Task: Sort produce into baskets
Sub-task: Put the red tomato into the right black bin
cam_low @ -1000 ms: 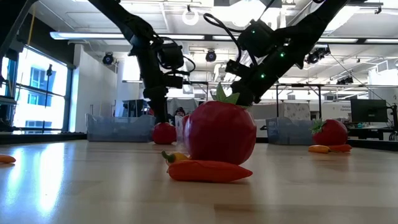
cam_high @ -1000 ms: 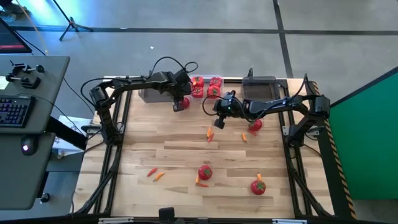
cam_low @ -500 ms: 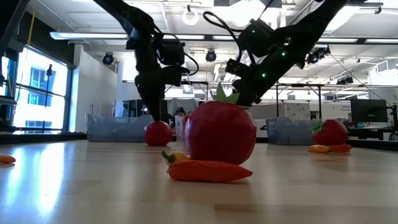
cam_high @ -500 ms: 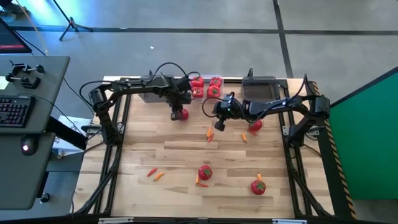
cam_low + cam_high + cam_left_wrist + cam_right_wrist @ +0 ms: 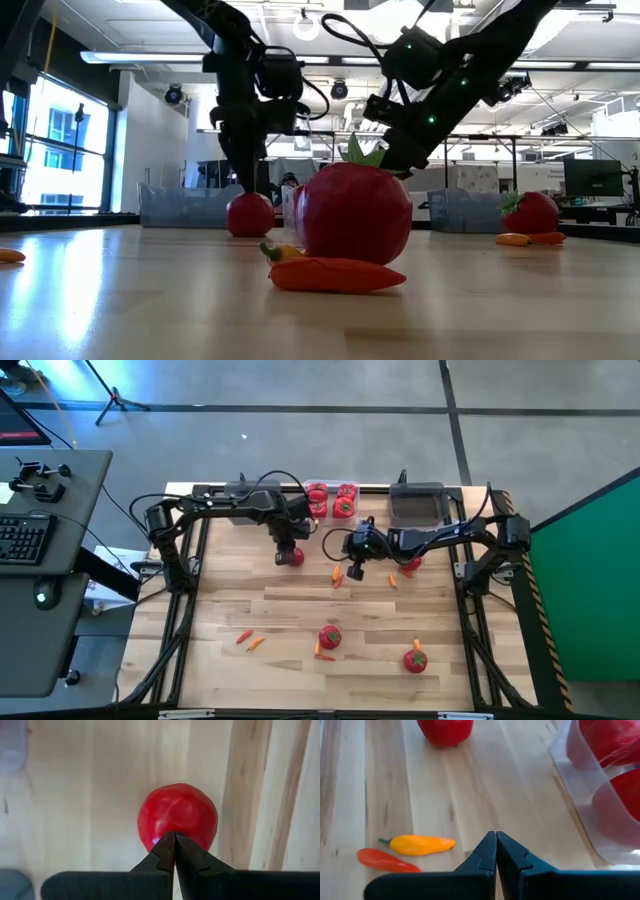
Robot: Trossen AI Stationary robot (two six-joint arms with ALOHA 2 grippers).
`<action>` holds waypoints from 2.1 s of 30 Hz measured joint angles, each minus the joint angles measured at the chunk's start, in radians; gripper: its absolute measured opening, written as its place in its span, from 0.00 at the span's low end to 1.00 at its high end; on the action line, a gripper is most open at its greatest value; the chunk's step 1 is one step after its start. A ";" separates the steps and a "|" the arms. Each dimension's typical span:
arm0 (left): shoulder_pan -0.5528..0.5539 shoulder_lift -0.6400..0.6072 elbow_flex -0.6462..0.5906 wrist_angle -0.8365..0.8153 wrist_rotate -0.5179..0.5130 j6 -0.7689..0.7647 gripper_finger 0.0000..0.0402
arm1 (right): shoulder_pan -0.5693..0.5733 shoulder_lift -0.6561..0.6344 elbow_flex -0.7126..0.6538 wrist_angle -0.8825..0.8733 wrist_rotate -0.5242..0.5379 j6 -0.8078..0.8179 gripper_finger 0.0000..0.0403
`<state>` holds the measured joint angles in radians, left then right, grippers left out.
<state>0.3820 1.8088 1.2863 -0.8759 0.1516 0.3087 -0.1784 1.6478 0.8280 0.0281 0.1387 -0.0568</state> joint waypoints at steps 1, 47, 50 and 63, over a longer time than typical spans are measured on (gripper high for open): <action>-0.007 0.000 0.000 -0.001 0.000 0.005 0.00 | 0.005 0.000 0.000 -0.004 0.000 0.000 0.00; -0.165 -0.009 0.011 -0.043 -0.177 0.050 0.66 | 0.029 0.000 0.000 -0.009 0.001 -0.024 0.00; -0.154 -0.010 0.010 -0.042 -0.138 0.038 0.66 | 0.029 0.000 0.000 -0.009 0.001 -0.036 0.00; -0.144 -0.016 -0.099 0.056 -0.124 0.009 0.66 | 0.029 0.000 0.000 -0.009 0.001 -0.040 0.00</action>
<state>0.2375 1.7924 1.1874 -0.8202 0.0277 0.3179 -0.1497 1.6478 0.8280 0.0189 0.1394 -0.0970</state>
